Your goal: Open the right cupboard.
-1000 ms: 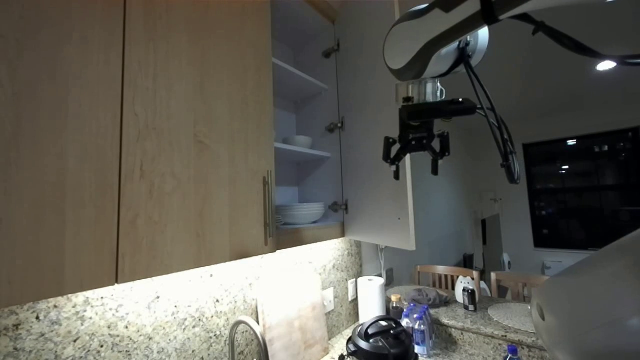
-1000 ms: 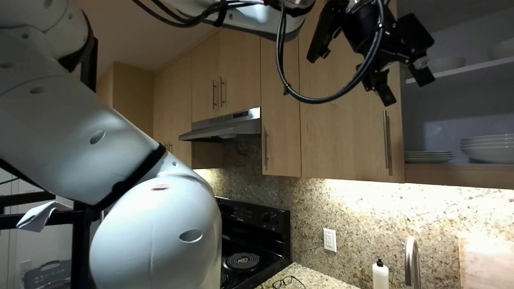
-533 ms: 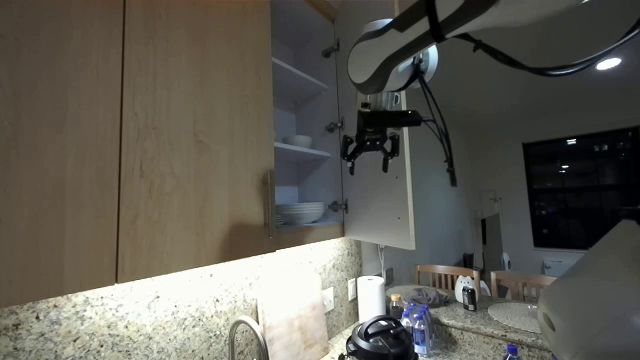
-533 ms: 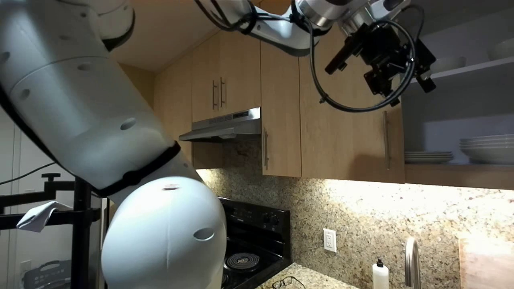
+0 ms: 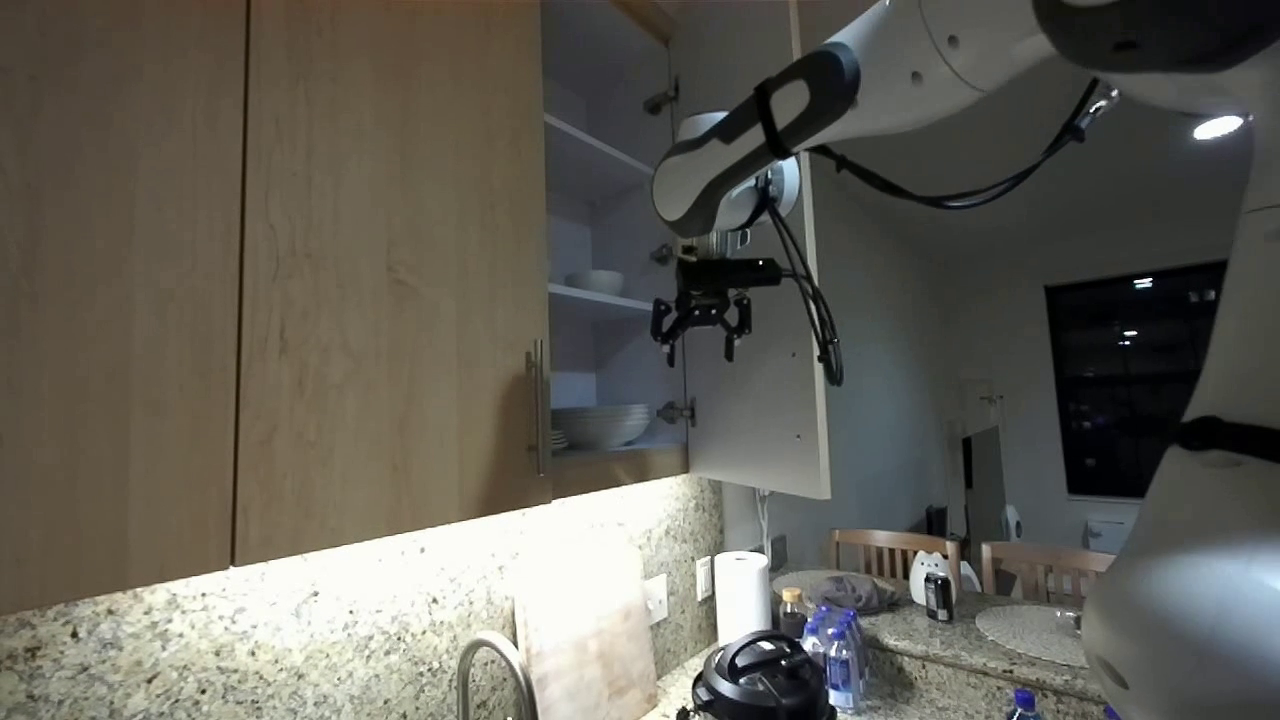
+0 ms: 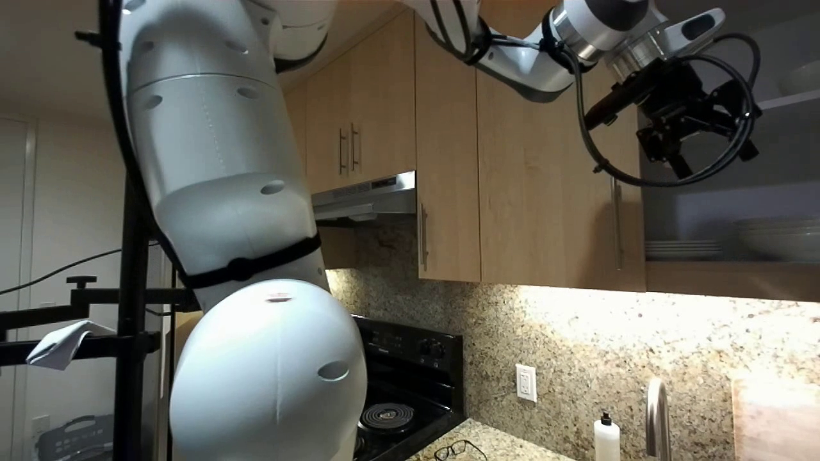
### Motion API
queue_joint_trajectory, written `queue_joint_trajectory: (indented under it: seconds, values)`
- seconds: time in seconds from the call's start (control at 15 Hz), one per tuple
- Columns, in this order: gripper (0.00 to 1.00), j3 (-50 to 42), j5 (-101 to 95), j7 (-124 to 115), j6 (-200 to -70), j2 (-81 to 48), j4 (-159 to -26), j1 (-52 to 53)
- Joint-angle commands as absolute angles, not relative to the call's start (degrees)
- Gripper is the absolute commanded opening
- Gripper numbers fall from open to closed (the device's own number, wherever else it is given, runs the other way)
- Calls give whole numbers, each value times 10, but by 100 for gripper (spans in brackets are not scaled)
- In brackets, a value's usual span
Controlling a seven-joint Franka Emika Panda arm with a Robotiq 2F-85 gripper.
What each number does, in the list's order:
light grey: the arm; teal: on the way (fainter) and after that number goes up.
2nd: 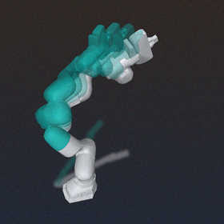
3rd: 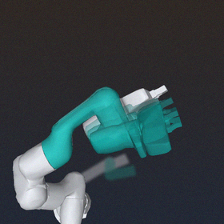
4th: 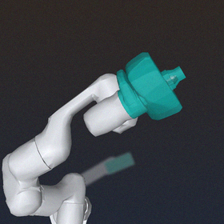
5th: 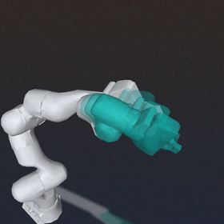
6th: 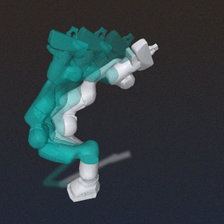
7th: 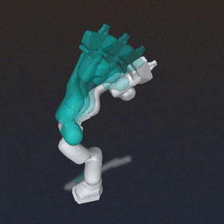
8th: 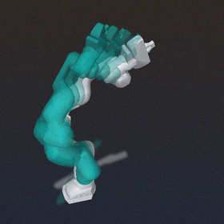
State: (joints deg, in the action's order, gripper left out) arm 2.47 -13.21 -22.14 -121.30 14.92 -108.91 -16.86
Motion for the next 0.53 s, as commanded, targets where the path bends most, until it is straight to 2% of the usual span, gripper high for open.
queue_joint_trajectory:
  seconds: [0.0,0.47]
  values:
    - [100,-11,-142,-226,-1201,90,-1024,-151]
    - [100,-64,-134,-214,-1197,55,-984,-139]
